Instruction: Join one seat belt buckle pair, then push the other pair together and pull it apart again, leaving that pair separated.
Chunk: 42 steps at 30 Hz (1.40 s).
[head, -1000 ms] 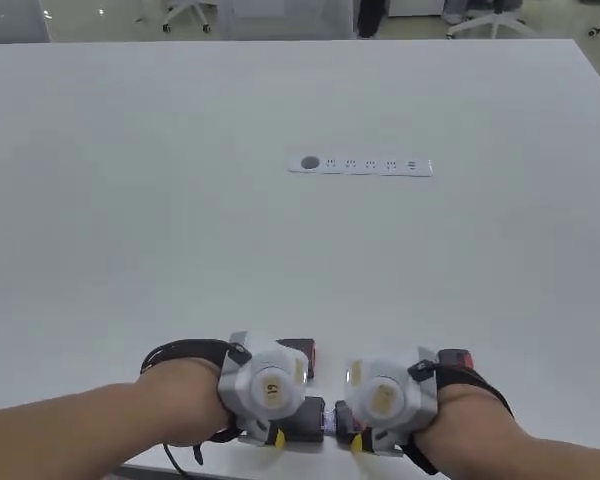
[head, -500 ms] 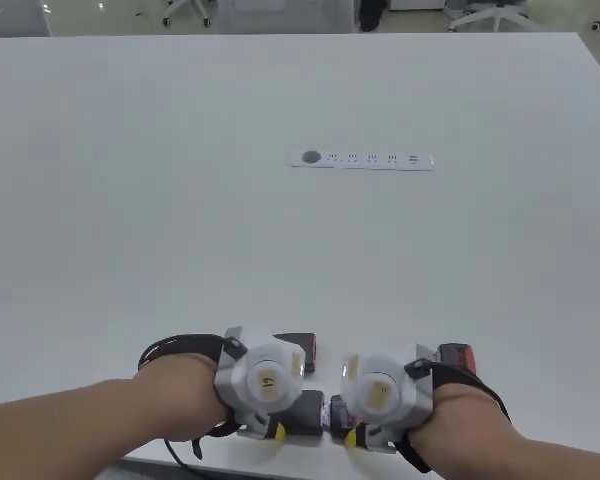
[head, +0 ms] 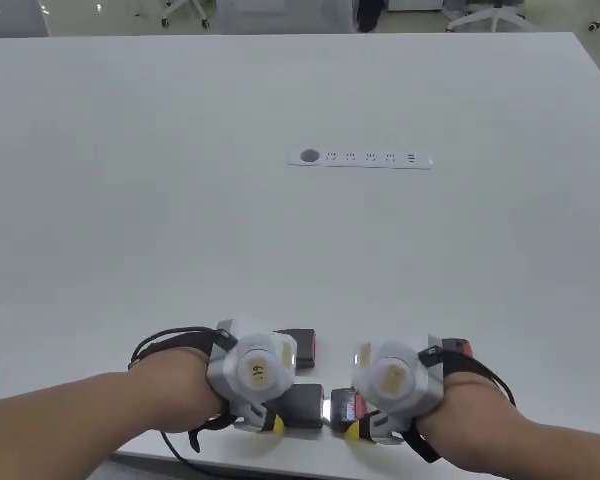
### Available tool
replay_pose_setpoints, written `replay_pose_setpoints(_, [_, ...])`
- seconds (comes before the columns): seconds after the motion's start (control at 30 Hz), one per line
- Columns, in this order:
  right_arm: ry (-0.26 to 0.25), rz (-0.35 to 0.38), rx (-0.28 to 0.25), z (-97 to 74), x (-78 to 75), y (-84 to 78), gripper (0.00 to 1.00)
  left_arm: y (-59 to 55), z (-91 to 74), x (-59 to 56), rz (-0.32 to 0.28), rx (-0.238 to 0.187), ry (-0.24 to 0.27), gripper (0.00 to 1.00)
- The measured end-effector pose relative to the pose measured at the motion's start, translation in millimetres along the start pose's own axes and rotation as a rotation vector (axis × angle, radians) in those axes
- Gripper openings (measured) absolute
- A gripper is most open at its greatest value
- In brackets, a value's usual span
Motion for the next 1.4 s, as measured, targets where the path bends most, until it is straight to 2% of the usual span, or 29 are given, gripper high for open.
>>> replay_pose_setpoints(0.13, [0.003, 0.000, -0.011, -0.5, 0.4, 0.0, 0.32, 1.0, -0.3, -0.6, -0.007, 0.000, 0.002, 0.32])
replay_pose_setpoints(0.4, [0.001, 0.001, -0.038, -0.9, -1.4, 1.7, 0.34, 1.2, 1.8, 1.3, -0.008, 0.025, -0.001, 0.34])
replay_pose_setpoints(0.5, [0.012, 0.026, -0.047, -1.1, -2.0, 1.9, 0.35, 2.0, 0.0, 0.8, -0.012, 0.031, 0.002, 0.34])
replay_pose_setpoints(0.67, [0.009, 0.010, -0.047, -4.4, -0.8, 1.1, 0.40, -0.7, -1.8, 1.0, -0.024, 0.039, 0.014, 0.34])
replay_pose_setpoints(0.73, [0.018, 0.017, -0.055, -8.4, 0.7, 1.2, 0.40, -1.0, -6.9, 1.7, -0.015, 0.030, 0.032, 0.34])
replay_pose_setpoints(0.8, [0.014, 0.015, -0.059, -13.8, 1.4, 1.2, 0.40, -1.4, -14.4, 3.2, -0.035, 0.014, 0.041, 0.35])
replay_pose_setpoints(0.97, [-0.010, 0.029, -0.079, -26.2, -4.2, 1.1, 0.39, -4.0, -32.0, 12.6, -0.087, -0.023, 0.063, 0.43])
replay_pose_setpoints(1.13, [-0.029, 0.044, -0.092, -38.2, -13.3, -4.3, 0.40, -4.8, -46.1, 31.5, -0.108, -0.045, 0.108, 0.43])
replay_pose_setpoints(1.27, [-0.059, 0.055, -0.080, -45.8, -27.5, -19.8, 0.40, -4.6, -50.7, 49.7, -0.113, -0.047, 0.136, 0.44])
replay_pose_setpoints(1.4, [-0.085, 0.068, -0.058, -53.6, -44.8, -40.1, 0.40, -4.9, -48.1, 68.4, -0.113, -0.044, 0.151, 0.47])
Point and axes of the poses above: the centre of the closed fingertips' face, and the gripper's own axes: z roughly forward along the fingers, x roughly to its left, y roughly out of its top, the point moved 2 cm from there along -z, roughly backward along the fingers, and after that the axes turned 12 degrees about x, right-handed, at the moved point
